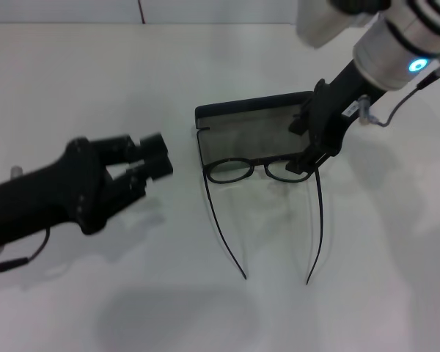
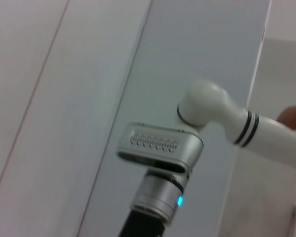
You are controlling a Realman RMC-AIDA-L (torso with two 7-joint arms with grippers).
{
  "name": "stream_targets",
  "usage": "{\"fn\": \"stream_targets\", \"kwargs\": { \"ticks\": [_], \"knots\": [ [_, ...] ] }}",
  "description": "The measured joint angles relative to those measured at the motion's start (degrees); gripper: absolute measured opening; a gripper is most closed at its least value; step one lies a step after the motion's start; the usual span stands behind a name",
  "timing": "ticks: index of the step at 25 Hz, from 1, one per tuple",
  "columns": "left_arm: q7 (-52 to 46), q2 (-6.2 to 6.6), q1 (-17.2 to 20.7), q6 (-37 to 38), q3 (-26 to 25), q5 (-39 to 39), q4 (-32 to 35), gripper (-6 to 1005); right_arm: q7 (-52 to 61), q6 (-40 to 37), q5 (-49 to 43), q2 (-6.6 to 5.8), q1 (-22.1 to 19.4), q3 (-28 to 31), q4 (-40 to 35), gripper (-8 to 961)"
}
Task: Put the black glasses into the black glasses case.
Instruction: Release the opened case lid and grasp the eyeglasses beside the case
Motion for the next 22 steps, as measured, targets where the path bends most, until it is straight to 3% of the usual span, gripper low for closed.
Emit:
{"fn": "stream_targets", "kwargs": {
  "ticks": [8,22],
  "knots": [
    [5.4,0.86,-0.3,-1.2,-0.9,1.0,-5.5,254,-2.2,11.0,0.3,-0.03,-1.8,-10.3,1.0,687],
    [13.3,0.07,-1.0,-3.1,-2.8,4.6,-9.0,257,-6.8,23.1,8.5,-0.03,-0.2,-19.7,3.5,679]
  ]
}}
